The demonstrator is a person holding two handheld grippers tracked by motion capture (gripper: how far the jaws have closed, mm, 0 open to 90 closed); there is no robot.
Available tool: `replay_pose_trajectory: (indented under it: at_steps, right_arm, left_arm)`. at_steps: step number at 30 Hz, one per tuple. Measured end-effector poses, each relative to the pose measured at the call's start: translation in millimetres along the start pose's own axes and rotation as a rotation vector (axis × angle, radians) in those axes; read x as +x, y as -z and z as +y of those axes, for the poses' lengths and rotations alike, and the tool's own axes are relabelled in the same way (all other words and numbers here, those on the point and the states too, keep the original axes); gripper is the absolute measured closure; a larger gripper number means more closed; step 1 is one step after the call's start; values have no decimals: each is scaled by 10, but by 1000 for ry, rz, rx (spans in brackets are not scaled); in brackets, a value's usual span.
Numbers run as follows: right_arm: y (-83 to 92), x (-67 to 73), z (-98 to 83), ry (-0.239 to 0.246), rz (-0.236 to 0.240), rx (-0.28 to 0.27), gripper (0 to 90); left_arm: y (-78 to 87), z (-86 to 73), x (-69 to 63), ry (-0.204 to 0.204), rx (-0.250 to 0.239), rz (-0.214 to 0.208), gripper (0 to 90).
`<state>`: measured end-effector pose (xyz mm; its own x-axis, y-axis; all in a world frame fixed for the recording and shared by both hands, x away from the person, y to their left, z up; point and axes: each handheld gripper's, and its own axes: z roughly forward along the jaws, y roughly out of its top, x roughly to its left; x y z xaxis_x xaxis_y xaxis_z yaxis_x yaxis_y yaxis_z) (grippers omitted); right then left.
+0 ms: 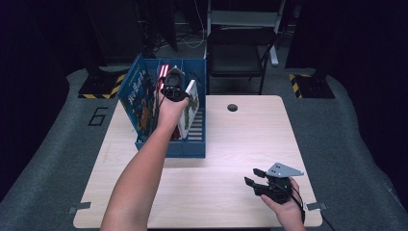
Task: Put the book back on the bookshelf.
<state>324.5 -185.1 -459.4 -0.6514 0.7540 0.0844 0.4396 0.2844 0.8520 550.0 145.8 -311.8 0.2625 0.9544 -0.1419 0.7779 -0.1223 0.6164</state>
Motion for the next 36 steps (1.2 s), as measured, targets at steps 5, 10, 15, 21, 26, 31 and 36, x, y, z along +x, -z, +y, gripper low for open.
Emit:
replay_pose_trajectory:
  at_steps: [5,10,15,21,26,31,36]
  right_arm:
    - [26,52,8,44,-16,-30,493]
    - [-29,68,-25,78,-21,-1,496]
    - [-61,36,-61,90,-20,22,499]
    - [-93,9,-77,103,-24,34,502]
    - [-102,-1,-82,102,-21,35,502]
    - [-114,-40,-93,96,-24,36,502]
    - [-101,-37,-93,96,-30,31,502]
  left_arm:
    - [-115,19,-30,7,1,11,769]
    - [-195,33,-63,18,-3,14,769]
    - [-305,35,-84,42,-7,21,769]
    - [-365,44,-108,47,-1,26,769]
    - [-419,45,-131,58,-7,29,769]
    - [-427,37,-125,68,-38,37,769]
    - [-446,46,-141,77,-47,43,769]
